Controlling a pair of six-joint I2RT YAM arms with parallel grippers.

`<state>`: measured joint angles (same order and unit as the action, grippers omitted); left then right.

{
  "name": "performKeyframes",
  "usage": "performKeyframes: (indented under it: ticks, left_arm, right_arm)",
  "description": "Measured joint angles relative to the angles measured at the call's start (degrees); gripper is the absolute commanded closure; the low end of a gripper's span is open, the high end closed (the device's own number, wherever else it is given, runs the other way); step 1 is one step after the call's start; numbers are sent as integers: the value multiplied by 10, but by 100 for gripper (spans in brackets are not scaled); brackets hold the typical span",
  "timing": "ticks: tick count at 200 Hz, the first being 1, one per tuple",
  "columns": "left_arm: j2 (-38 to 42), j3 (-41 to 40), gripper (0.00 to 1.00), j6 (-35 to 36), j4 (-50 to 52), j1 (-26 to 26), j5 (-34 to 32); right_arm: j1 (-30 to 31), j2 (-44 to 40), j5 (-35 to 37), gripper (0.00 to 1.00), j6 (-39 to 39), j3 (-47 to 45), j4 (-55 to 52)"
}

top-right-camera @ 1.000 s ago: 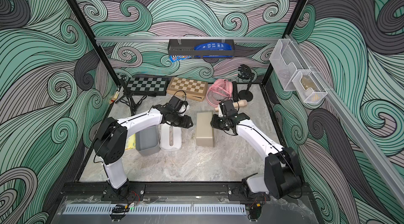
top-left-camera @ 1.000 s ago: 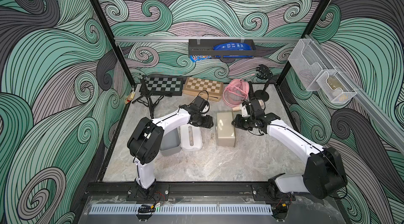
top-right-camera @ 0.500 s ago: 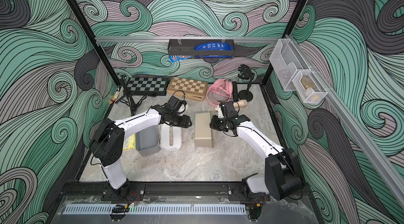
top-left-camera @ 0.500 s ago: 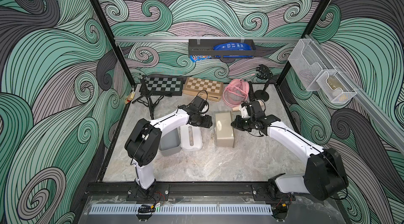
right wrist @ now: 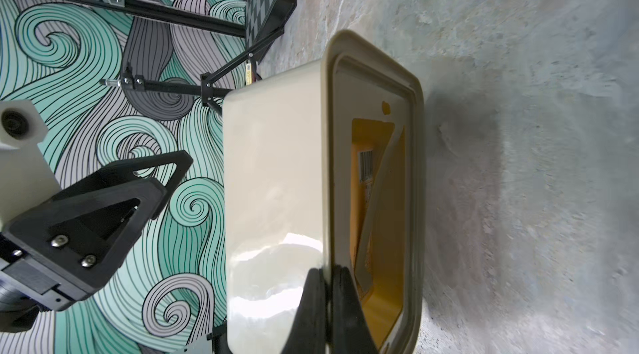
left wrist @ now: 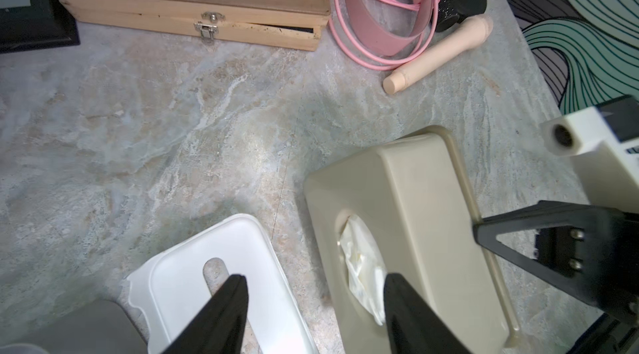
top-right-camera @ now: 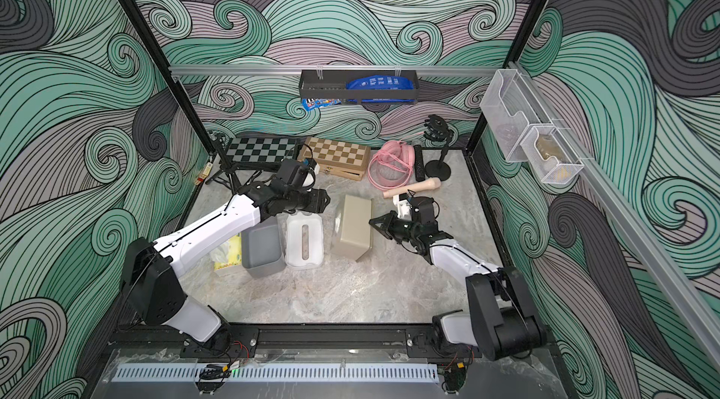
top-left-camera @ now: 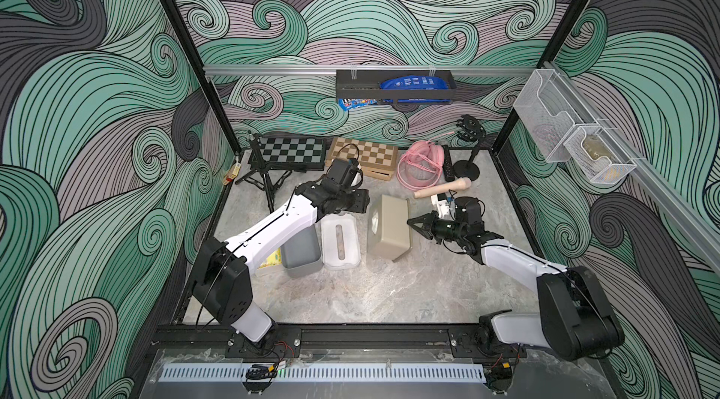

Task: Put the tissue paper into the tissue box
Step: Adjust the tissue box at the center of the board, then pull the paper towel from the tissue box.

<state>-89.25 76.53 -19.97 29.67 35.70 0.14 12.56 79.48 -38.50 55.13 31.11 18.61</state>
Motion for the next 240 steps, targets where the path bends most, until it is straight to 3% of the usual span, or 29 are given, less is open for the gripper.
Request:
performKeyframes:
  ticks: [35,60,77,99,143,176,190,213,240]
  left_arm:
    - [1,0,35,1,5,0,0]
    - [-8,5,35,0,17,0,0]
    - [-18,12,35,0,27,0,1]
    - [-23,13,35,0,33,0,0]
    - [-29,13,34,0,37,0,-2]
    - [-50,13,35,0,37,0,-3]
    - [-66,12,35,-2,36,0,-7]
    - [-78,-15,35,-9,25,0,-12]
    - [-66,-56,34,-20,12,-4,-15]
  right_arm:
    - [-10,95,-63,100,83,-64,217]
    - [-26,142,-92,100,102,-84,299]
    - [-36,155,-104,83,88,-83,297]
    - [-44,155,-85,67,5,-47,166]
    - [-92,125,-33,58,-127,13,-36]
    - [-96,83,62,45,-220,106,-217]
    - [-63,54,123,43,-254,170,-292]
    - [43,18,222,43,-285,272,-371]
    - [155,21,306,44,-291,332,-434]
